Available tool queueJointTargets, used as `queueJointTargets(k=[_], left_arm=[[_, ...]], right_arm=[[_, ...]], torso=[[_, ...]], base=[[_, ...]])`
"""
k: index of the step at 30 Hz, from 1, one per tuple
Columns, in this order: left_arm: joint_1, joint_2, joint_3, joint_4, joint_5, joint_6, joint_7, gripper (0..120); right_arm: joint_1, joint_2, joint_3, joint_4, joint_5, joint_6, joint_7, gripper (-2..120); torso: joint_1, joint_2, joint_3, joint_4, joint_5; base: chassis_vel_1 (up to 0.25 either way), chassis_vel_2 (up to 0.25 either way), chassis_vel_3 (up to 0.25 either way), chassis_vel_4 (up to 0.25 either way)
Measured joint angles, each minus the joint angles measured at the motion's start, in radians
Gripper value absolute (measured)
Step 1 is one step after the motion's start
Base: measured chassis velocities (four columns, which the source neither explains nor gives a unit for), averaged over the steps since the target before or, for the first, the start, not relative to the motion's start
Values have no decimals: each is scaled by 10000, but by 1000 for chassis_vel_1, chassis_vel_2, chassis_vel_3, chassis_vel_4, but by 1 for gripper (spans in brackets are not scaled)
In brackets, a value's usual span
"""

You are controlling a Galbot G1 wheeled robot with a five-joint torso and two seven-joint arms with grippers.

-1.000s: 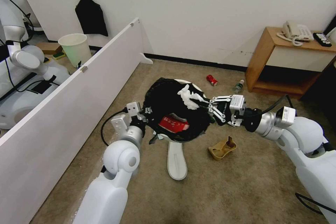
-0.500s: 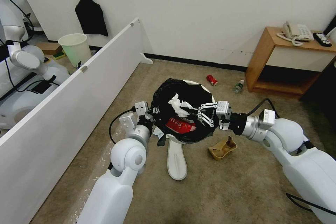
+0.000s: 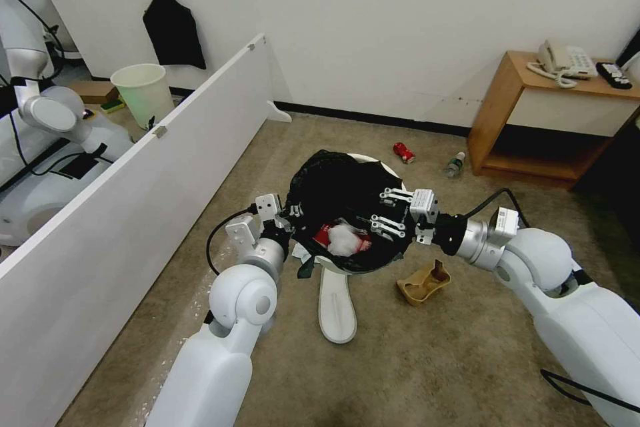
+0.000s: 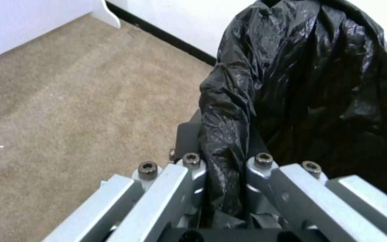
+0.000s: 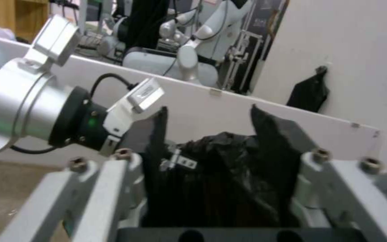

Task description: Pick up the trash bin, then pick up the garbage from the floor and place it into the trash bin.

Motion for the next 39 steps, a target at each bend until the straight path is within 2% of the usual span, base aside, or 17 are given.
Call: queueJointTargets(k=[2, 4, 5, 10, 11, 12, 19, 26, 29, 31, 32, 34, 39], left_arm=[[30, -3, 16, -5, 8, 1, 0, 4], [112, 8, 29, -45, 26, 3, 0, 4], [112, 8, 29, -45, 26, 3, 0, 4], [208, 31, -80, -122, 45, 2, -4, 4], [208, 31, -80, -122, 45, 2, -4, 4], [232, 35, -144, -157, 45, 2, -15, 4], [279, 89, -364, -292, 13, 44, -56, 4], [244, 94, -698, -438, -9, 93, -63, 4], [207, 105, -892, -478, -9, 94, -58, 4], [178, 105, -1104, -514, -9, 95, -44, 4], [178, 105, -1104, -514, -9, 95, -44, 4], [144, 107, -1251, -572, -25, 94, -34, 4], [111, 162, -1427, -681, -122, 126, -28, 4]], right_arm=[[-56, 18, 100, 11, 2, 2, 6, 59], [-180, 13, 305, 73, 29, 3, 16, 70], [-180, 13, 305, 73, 29, 3, 16, 70], [-217, -83, 482, 113, 51, 9, 33, 90], [-217, -83, 482, 113, 51, 9, 33, 90], [-174, -82, 575, 161, 87, 9, 58, 98], [45, -83, 1084, 615, 459, -9, 265, 100], [161, -15, 1627, 740, 927, -15, 895, 100], [150, 93, 1747, 593, 953, -16, 1364, 100], [102, 208, 1762, 468, 960, -103, 2155, 100], [102, 208, 1762, 468, 960, -103, 2155, 100], [80, 358, 1737, 325, 952, -313, 2953, 100], [43, 613, 1665, 198, 964, -719, 3844, 100]], torso=[[0, -1, 0, 0, 1], [0, 0, -1, 0, 0], [0, 0, -1, 0, 0], [0, -1, 0, 0, 0], [0, -1, 0, 0, 0], [0, -1, 0, 1, 1], [0, -1, 0, 1, 0], [0, 0, 0, 1, -1], [0, -1, -1, 1, 0], [0, 0, 0, 1, 0], [0, 0, 0, 1, 0], [0, -1, 0, 2, 0], [0, 0, 0, 1, -1]], base=[[0, 0, 0, 0], [0, 0, 0, 0], [0, 0, 0, 0], [0, 0, 0, 0], [0, 0, 0, 0], [0, 0, 0, 0], [0, 0, 0, 0], [0, 0, 0, 0], [0, 0, 0, 0], [0, 0, 0, 0], [0, 0, 0, 0], [0, 0, 0, 0], [0, 0, 0, 0]])
